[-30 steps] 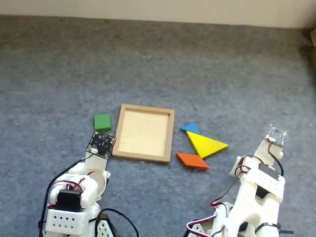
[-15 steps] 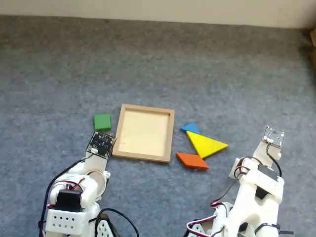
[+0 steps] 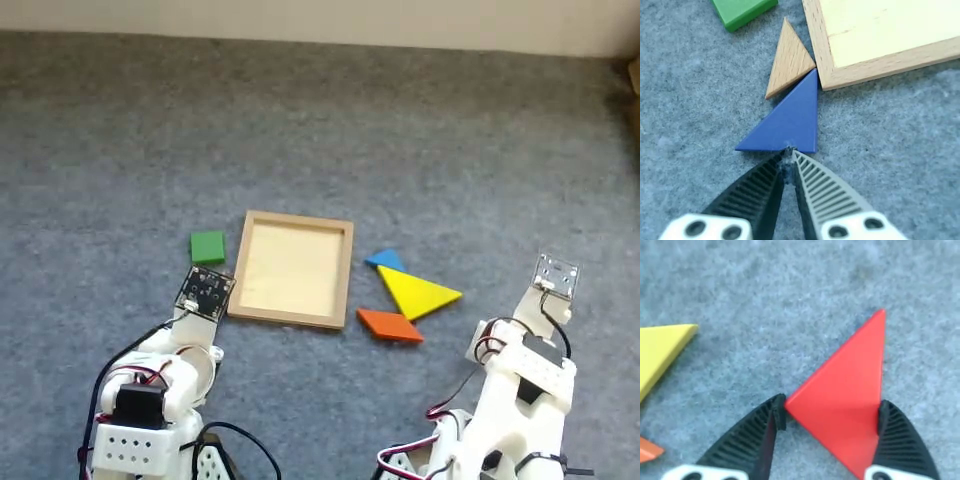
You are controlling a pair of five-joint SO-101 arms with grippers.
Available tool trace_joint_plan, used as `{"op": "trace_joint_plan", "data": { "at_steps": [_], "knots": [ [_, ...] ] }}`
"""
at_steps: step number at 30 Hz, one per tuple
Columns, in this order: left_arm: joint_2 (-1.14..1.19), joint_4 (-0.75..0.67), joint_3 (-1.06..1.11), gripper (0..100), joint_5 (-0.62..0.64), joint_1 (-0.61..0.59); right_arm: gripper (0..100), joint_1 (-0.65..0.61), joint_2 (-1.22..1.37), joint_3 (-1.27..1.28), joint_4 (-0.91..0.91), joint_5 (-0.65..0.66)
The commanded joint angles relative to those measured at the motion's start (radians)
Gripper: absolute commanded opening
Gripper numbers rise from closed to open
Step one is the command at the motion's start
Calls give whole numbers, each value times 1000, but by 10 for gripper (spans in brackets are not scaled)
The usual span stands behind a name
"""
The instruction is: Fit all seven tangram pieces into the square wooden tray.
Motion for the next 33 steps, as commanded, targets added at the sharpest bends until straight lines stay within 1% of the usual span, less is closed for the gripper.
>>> {"op": "trace_joint_plan", "data": {
  "at_steps": [1, 4, 6, 10, 21, 25, 27, 30, 33],
  "knots": [
    [-38, 6, 19, 7, -3, -1, 221, 8, -4, -8, 39, 11],
    [-38, 6, 19, 7, -3, -1, 221, 1, -4, -39, 91, 77],
    [-38, 6, 19, 7, -3, -1, 221, 4, -4, -70, 114, 83],
    [-38, 6, 19, 7, -3, -1, 221, 7, -4, -137, 160, 84],
    [-38, 6, 19, 7, -3, -1, 221, -4, -4, -364, 360, 86],
    [-38, 6, 19, 7, -3, -1, 225, -4, 7, -378, 372, 84],
    [-38, 6, 19, 7, -3, -1, 252, -4, 7, -375, 357, 80],
    [-38, 6, 19, 7, -3, -1, 331, -12, 10, -341, 351, 78],
    [-38, 6, 19, 7, -3, -1, 341, -39, 12, -321, 352, 51]
  ]
}}
